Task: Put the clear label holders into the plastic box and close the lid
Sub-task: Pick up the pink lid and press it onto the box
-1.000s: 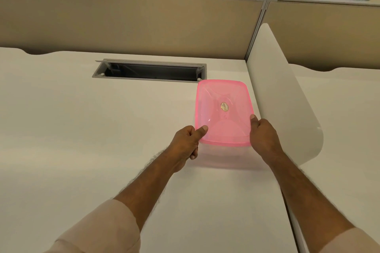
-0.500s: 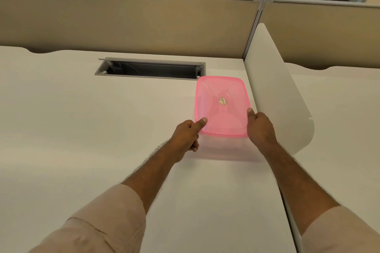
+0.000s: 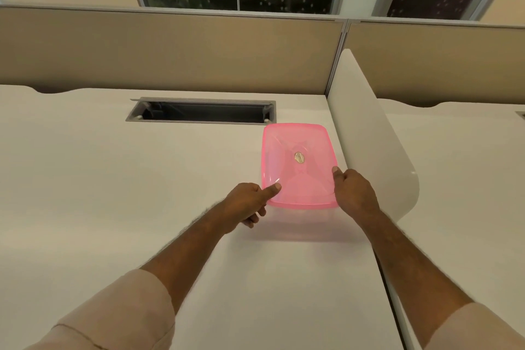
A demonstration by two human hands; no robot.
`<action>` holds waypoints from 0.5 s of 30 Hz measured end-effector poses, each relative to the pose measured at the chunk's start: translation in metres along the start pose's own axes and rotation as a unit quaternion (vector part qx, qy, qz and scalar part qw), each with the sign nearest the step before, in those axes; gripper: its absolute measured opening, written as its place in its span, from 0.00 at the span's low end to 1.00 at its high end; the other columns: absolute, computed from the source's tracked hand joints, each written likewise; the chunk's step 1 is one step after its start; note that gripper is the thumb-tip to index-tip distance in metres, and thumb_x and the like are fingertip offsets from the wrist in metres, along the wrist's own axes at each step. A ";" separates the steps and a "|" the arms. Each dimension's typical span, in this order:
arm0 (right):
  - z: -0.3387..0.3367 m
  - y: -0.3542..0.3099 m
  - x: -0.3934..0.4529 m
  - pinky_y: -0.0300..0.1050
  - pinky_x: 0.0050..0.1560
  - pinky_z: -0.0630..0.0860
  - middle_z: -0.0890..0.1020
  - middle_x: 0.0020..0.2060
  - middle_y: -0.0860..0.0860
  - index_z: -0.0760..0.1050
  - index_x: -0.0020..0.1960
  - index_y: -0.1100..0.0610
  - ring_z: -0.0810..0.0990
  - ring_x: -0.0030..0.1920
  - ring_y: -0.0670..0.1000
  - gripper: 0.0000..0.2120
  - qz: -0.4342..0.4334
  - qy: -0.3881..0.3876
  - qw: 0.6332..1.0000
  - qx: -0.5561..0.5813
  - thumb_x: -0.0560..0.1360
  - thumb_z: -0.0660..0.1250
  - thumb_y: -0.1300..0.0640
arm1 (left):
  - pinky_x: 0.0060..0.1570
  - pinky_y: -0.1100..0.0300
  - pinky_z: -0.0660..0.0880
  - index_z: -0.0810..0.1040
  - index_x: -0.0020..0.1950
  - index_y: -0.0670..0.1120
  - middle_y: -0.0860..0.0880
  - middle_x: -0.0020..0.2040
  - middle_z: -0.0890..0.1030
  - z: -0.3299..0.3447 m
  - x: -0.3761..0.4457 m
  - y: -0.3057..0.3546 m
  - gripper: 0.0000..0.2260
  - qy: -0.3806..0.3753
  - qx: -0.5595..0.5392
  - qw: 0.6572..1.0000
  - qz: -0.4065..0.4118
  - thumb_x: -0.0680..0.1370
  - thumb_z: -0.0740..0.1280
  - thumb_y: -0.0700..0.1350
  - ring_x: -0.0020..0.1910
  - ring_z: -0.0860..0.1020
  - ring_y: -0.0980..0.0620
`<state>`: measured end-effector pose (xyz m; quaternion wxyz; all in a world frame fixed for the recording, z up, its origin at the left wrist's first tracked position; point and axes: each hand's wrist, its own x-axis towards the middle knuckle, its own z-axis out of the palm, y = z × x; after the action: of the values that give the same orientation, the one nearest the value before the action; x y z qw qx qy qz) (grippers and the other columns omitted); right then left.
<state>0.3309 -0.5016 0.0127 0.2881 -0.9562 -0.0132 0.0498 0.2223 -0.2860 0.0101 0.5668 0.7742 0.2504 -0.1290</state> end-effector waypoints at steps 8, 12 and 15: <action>-0.015 -0.023 0.025 0.46 0.47 0.70 0.80 0.56 0.59 0.70 0.63 0.61 0.79 0.54 0.61 0.17 -0.017 -0.002 1.000 0.010 0.76 0.61 0.55 | 0.45 0.55 0.76 0.70 0.68 0.46 0.48 0.60 0.77 -0.018 0.033 0.039 0.30 0.092 0.106 0.988 0.061 0.73 0.71 0.62 0.52 0.78 0.49; -0.013 -0.039 0.050 0.45 0.49 0.69 0.79 0.60 0.59 0.71 0.64 0.62 0.78 0.58 0.60 0.19 -0.018 0.015 0.998 0.058 0.77 0.62 0.54 | 0.51 0.56 0.72 0.69 0.71 0.44 0.45 0.69 0.75 -0.013 0.056 0.060 0.24 0.159 0.127 0.973 0.113 0.79 0.65 0.55 0.61 0.75 0.46; -0.011 -0.048 0.071 0.46 0.54 0.71 0.78 0.62 0.58 0.73 0.64 0.63 0.77 0.61 0.60 0.20 0.012 0.015 0.995 0.100 0.77 0.63 0.50 | 0.58 0.53 0.74 0.69 0.72 0.43 0.44 0.68 0.75 -0.017 0.071 0.072 0.22 0.158 0.097 0.980 0.077 0.81 0.62 0.53 0.63 0.76 0.44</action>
<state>0.4026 -0.4640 0.0417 0.3815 -0.9235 0.0082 0.0399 0.3195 -0.2698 0.0399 0.4507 0.8530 0.2626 0.0154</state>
